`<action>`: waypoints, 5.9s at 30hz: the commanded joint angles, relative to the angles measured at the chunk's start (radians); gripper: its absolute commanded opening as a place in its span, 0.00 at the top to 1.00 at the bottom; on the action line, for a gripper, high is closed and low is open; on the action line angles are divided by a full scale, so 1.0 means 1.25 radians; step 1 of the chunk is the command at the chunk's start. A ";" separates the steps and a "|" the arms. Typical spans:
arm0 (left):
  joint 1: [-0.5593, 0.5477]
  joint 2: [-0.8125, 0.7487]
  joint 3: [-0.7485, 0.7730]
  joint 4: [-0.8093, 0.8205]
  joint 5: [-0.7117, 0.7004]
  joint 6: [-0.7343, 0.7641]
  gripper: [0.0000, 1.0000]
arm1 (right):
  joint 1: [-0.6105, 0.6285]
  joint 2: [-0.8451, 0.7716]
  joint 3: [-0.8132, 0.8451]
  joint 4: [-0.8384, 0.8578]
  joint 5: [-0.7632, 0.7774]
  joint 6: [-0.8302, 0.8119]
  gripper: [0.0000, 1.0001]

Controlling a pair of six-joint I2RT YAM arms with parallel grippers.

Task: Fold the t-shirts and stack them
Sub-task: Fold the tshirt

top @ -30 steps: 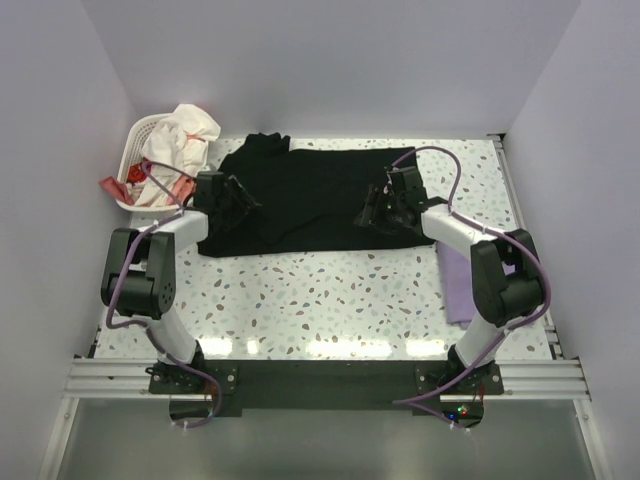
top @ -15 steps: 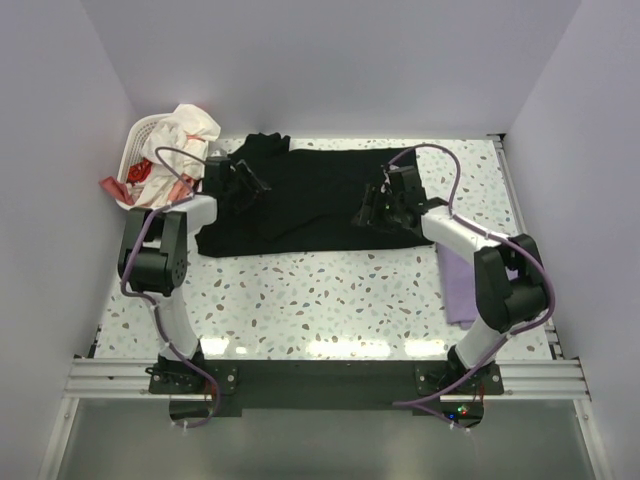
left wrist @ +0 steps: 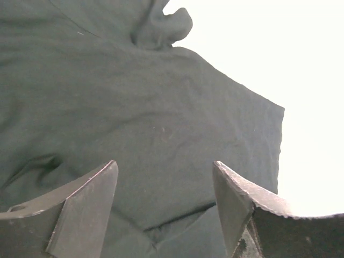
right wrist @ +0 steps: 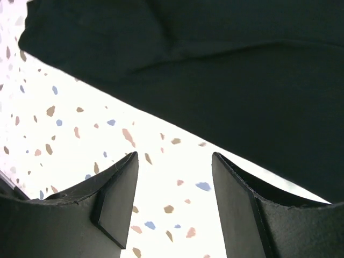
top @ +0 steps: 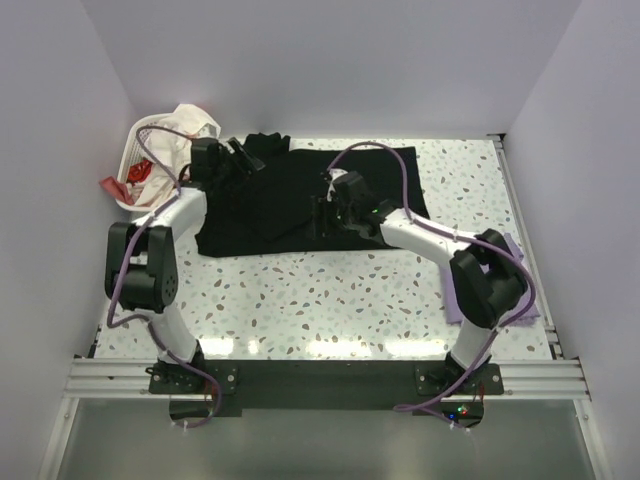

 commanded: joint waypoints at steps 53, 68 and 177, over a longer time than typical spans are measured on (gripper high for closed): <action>0.015 -0.050 -0.261 0.112 0.028 -0.031 0.23 | 0.125 0.307 0.195 0.270 0.040 0.267 0.41; 0.004 0.023 -0.182 0.145 0.057 -0.054 0.24 | 0.116 0.255 0.141 0.255 0.067 0.216 0.41; 0.037 -0.196 -0.355 -0.017 -0.160 -0.037 0.51 | 0.018 0.477 0.617 -0.032 0.058 -0.110 0.59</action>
